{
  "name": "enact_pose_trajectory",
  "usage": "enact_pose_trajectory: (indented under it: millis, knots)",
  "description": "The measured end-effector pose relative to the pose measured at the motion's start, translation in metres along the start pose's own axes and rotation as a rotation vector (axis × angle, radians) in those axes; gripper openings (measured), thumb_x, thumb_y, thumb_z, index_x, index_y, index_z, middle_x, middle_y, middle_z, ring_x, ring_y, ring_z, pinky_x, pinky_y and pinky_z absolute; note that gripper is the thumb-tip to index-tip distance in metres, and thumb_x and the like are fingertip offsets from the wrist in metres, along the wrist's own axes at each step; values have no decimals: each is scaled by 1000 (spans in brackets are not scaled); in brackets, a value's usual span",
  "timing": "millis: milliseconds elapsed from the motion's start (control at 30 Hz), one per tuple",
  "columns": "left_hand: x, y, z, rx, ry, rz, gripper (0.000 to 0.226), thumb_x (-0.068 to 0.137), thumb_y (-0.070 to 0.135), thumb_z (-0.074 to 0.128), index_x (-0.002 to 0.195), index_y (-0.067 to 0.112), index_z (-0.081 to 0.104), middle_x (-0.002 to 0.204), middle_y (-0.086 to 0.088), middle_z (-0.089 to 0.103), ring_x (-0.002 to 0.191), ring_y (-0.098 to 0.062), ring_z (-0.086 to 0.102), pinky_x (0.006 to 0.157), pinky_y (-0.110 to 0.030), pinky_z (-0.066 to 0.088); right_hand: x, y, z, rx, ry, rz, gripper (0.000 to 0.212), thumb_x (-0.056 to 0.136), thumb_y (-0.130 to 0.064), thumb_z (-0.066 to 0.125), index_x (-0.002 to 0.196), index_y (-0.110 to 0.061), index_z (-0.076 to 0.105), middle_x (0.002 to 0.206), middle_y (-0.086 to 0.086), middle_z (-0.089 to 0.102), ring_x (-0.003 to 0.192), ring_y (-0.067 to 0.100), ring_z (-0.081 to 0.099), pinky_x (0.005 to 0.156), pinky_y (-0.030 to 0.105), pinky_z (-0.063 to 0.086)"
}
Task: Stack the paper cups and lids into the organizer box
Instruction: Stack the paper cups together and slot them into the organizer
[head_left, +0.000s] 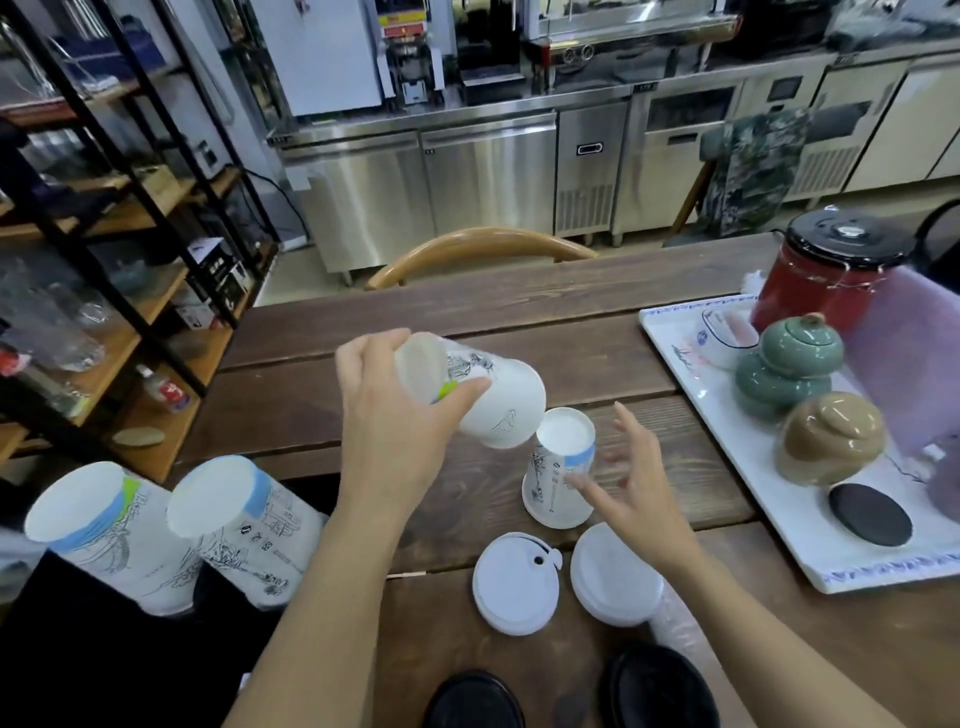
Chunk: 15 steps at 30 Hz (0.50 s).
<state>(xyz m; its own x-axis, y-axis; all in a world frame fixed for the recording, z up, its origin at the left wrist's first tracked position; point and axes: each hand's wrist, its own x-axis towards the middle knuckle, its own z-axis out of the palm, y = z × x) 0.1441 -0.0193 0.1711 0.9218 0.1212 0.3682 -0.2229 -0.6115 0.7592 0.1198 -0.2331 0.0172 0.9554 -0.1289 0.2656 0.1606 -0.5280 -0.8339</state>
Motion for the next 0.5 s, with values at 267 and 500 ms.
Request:
enact_pose_trajectory:
  millis: [267,500]
  knots:
    - [1,35,54,-62,-178,103,74,63,35,80,129,22,50,109,11,35,87,8,34,71,-4,31,-5,12,-20,-57,42,22,79,72,-65,56,136,-56,9,129,-11,36,99,7,53,77,32,52]
    - [-20,-19,115,128,-433,38,72,69,34,77,131,20,43,118,2,38,108,-20,48,81,-28,40,-13,29,-26,-61,-20,102,78,78,-44,66,138,-48,15,123,-10,42,95,4,52,70,22,48]
